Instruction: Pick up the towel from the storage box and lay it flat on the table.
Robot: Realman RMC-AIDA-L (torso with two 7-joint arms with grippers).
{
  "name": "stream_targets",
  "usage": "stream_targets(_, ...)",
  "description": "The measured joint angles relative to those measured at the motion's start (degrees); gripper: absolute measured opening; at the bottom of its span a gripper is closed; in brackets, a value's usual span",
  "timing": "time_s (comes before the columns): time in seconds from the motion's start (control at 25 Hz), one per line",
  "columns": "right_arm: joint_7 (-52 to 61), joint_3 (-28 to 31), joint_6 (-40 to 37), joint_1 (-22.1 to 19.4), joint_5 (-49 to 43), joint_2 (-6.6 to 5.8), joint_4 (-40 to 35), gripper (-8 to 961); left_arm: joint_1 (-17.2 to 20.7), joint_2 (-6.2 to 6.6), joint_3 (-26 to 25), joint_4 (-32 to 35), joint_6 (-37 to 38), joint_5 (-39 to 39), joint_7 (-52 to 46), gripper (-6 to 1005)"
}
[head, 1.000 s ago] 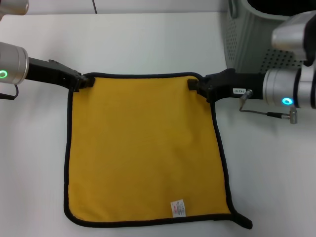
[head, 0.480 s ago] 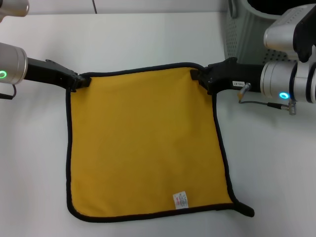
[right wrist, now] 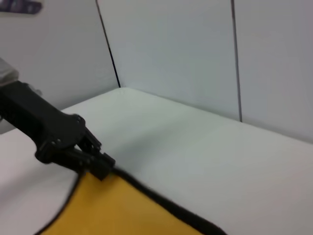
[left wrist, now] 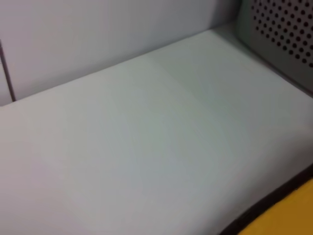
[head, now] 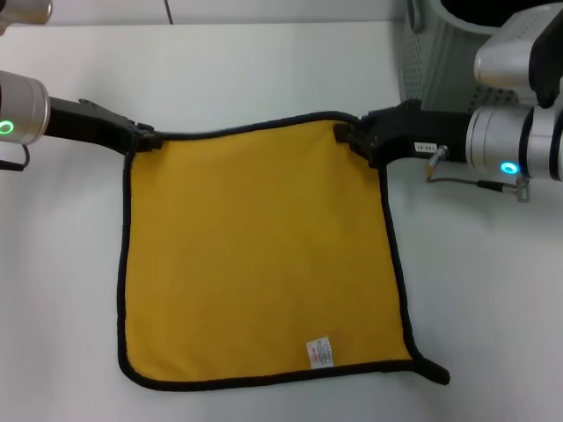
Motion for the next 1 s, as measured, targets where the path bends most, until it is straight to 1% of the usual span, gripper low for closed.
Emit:
stream_targets(0.24, -0.12, 0.01, 0.78, -0.88, -0.54, 0.23, -1.74, 152, -0.14, 0.19, -0.05, 0.06, -0.15, -0.35, 0.01, 168)
stream_targets(0.4, -0.5, 0.09, 0.87, -0.91, -0.65, 0.18, -1.78, 298, -0.21, 0.27, -0.2, 0.15, -0.15, -0.41, 0.17, 247)
stream_targets(0.52, -0.68, 0.09, 0.91, -0.97, -0.65, 0.16, -1.82, 410, -0.12, 0.13, -0.15, 1.02, -0.14, -0.48, 0.39, 459)
stream_targets(0.64, -2.2, 0.37, -0.5, -1.59, -0.19, 0.17, -2.4, 528, 0.76, -0.58, -0.09, 3.05, 0.74, -2.15, 3.02, 475)
stream_targets(0.68, -2.76, 0.57, -1.86, -2.11, -0.08, 0.18, -3.05, 567, 1.68, -1.11, -0.05, 4.27, 1.85, -4.18, 5.93, 481)
stream_targets(0.72, -3.32, 0.79, -4.46, -2.96, 0.0, 0.17, -4.18, 578, 2.6, -1.43, -0.05, 5.17, 3.28, -6.88, 8.38, 486)
stream_targets(0.76, -3.69, 1.06, -6.63, -3.66, 0.0, 0.12, -5.18, 589, 4.13, -1.85, -0.05, 6.48, 5.43, -10.54, 12.17, 486)
stream_targets(0.84, -5.65, 2.42, -13.4, -5.74, -0.16, -0.07, -7.53, 611, 7.66, -2.39, -0.05, 8.38, 11.27, -18.59, 19.18, 487)
stream_targets(0.92, -10.51, 6.07, -22.6, -8.39, -0.25, -0.12, -8.88, 632, 10.31, -2.54, -0.17, 8.99, 17.14, -25.37, 24.73, 488)
stream_targets(0.96, -12.89, 8.26, -27.0, -9.45, -0.23, -0.15, -9.04, 643, 11.82, -2.37, -0.26, 9.02, 21.24, -29.83, 27.48, 489)
stream_targets(1.0, -15.0, 11.65, -32.36, -10.64, -0.15, -0.08, -9.02, 654, 12.77, -2.2, -0.33, 8.93, 24.1, -32.94, 28.81, 489)
